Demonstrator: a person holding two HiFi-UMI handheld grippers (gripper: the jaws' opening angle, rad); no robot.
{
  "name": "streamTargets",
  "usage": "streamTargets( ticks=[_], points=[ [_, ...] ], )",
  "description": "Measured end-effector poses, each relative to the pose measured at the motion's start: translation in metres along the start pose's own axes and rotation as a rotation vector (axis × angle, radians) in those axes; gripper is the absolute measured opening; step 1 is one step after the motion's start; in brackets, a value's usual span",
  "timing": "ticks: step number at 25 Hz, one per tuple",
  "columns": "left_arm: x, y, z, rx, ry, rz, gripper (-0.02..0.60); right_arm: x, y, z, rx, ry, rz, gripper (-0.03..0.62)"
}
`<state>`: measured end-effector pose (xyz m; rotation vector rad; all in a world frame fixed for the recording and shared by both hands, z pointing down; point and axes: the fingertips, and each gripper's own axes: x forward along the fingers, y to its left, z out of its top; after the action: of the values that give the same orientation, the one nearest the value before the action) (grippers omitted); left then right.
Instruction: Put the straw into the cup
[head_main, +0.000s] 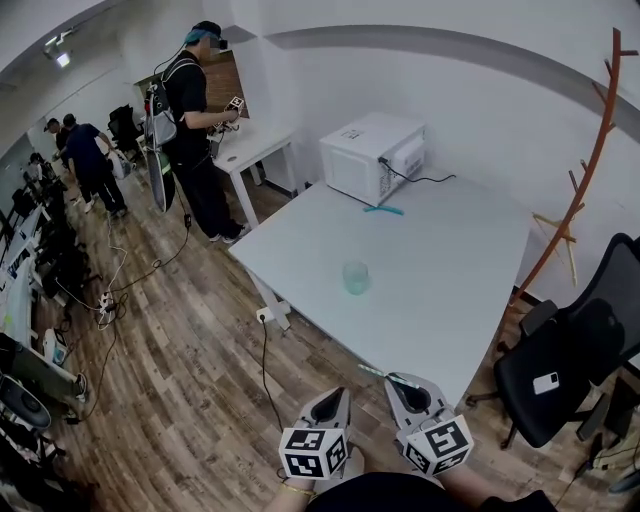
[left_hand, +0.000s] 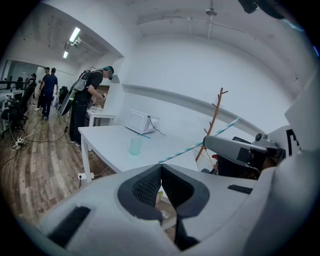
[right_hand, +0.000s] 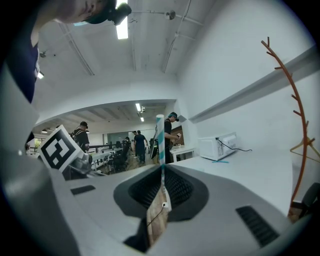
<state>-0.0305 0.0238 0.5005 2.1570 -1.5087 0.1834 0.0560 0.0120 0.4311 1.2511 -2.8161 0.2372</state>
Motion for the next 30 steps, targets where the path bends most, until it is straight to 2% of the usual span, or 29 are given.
streamTargets(
  ticks=[16,30],
  points=[
    [0.05,0.09,0.062,0.012,-0.003,-0.04,0.02,0.115,-0.004,0.026,-0.029,-0.01,-0.034,0.04],
    [0.073,0.143,0.073,0.023,0.024,-0.085,0.02,0.172,0.001,0.017,-0.016,-0.004,-0.088,0.04]
  ],
)
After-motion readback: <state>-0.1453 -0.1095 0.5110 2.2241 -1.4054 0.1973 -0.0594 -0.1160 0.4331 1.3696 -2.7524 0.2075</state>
